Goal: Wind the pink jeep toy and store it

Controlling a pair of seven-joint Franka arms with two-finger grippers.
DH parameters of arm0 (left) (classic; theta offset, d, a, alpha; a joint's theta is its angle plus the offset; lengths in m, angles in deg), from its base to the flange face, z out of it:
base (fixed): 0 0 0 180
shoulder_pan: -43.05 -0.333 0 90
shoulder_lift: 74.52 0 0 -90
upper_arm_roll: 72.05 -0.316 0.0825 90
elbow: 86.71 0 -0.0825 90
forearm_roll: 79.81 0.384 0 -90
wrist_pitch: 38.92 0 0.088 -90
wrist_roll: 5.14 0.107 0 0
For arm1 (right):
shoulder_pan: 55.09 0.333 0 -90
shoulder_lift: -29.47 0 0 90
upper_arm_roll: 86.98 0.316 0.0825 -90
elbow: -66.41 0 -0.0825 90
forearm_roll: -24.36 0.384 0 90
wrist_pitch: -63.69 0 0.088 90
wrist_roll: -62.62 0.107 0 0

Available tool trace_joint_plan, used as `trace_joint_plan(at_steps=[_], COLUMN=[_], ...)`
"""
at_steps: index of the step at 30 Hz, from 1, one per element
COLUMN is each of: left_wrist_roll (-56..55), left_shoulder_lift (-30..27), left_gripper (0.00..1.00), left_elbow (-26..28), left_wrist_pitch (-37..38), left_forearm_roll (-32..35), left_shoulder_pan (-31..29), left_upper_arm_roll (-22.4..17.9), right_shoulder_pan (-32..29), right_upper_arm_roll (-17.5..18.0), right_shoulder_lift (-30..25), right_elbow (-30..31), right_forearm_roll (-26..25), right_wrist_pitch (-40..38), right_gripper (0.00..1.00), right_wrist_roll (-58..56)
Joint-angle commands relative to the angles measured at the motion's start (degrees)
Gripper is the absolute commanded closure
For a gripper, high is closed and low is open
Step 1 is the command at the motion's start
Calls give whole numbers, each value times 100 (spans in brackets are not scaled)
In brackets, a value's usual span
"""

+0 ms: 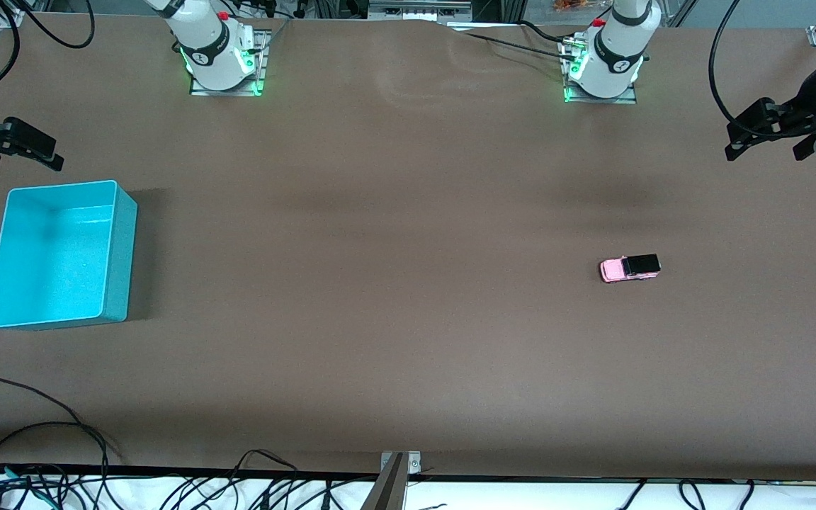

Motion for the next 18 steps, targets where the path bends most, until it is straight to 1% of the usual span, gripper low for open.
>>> trace_joint_plan(at_steps=[1,18], left_wrist_roll=[-44,-35], left_shoulder_lift=[116,116], left_gripper=[0,0], left_elbow=[-222,-230], left_wrist_pitch=[131,131], left_forearm_roll=[-116,-116], left_shoulder_pan=[-54,-54], left_upper_arm_roll=[29,29], right_shoulder_pan=[21,12], right_upper_arm_roll=[1,1], right_shoulder_lift=[57,57], right_elbow=[-154,-136], right_forearm_roll=[117,117], right_wrist_pitch=[-14,-31], right_gripper=[0,0], right_wrist_roll=[55,-7])
